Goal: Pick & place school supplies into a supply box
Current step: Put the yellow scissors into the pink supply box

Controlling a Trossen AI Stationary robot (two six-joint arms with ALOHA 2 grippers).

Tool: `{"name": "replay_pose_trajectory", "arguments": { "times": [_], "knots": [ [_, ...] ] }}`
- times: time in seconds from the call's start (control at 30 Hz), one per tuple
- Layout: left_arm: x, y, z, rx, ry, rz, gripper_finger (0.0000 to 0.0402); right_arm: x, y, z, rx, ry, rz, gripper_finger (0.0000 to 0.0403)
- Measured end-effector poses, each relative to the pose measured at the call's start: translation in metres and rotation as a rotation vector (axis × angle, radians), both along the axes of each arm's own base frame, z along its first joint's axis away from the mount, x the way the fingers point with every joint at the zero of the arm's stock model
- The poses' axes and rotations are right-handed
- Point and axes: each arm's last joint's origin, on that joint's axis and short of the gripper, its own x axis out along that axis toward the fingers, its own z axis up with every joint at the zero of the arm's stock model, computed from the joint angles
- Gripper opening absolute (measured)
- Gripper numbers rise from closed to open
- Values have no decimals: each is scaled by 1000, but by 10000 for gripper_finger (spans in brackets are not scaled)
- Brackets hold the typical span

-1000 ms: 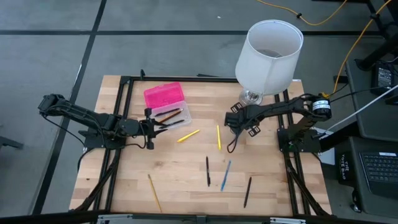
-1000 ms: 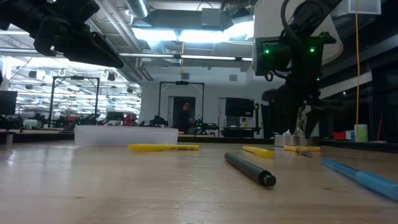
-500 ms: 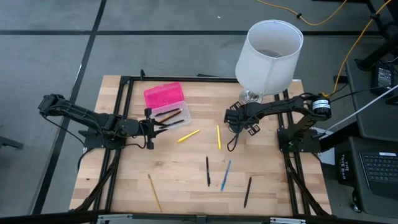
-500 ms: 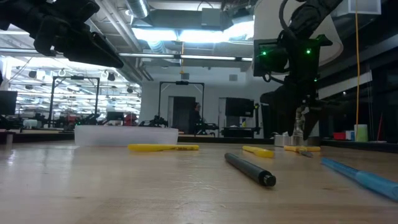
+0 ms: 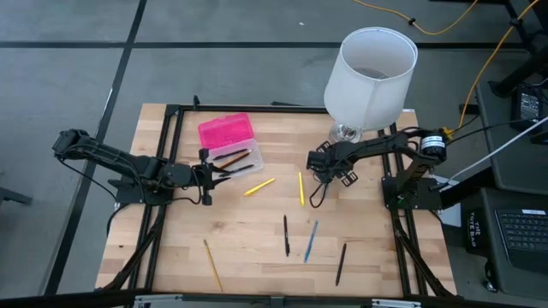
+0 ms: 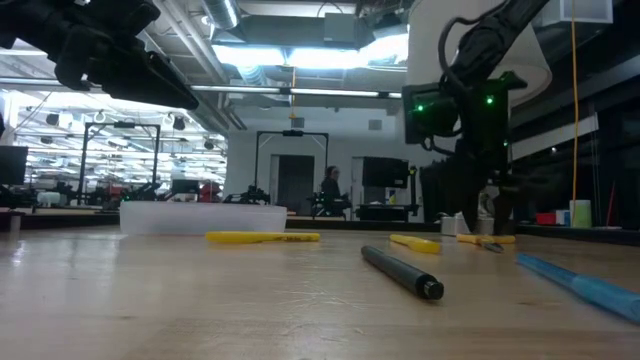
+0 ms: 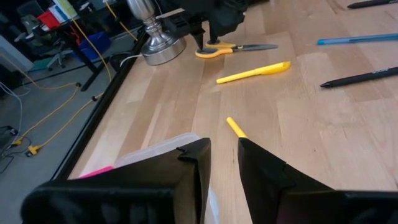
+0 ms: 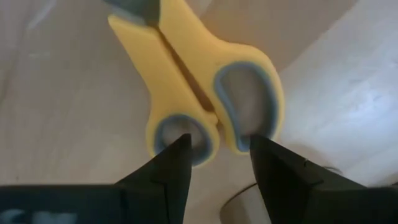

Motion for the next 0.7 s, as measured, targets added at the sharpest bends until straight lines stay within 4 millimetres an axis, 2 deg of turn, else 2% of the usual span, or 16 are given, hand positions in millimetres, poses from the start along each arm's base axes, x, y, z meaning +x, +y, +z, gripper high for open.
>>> {"name": "replay_pose_trajectory", "arguments": {
  "times": [0.5, 0.7],
  "knots": [
    [0, 0, 0, 5, -1, 10, 74, 4, 1, -9, 76, 32, 91, 167],
    [0, 0, 0, 6, -1, 13, 74, 3, 1, -9, 98, 41, 84, 129]
  ]
}}
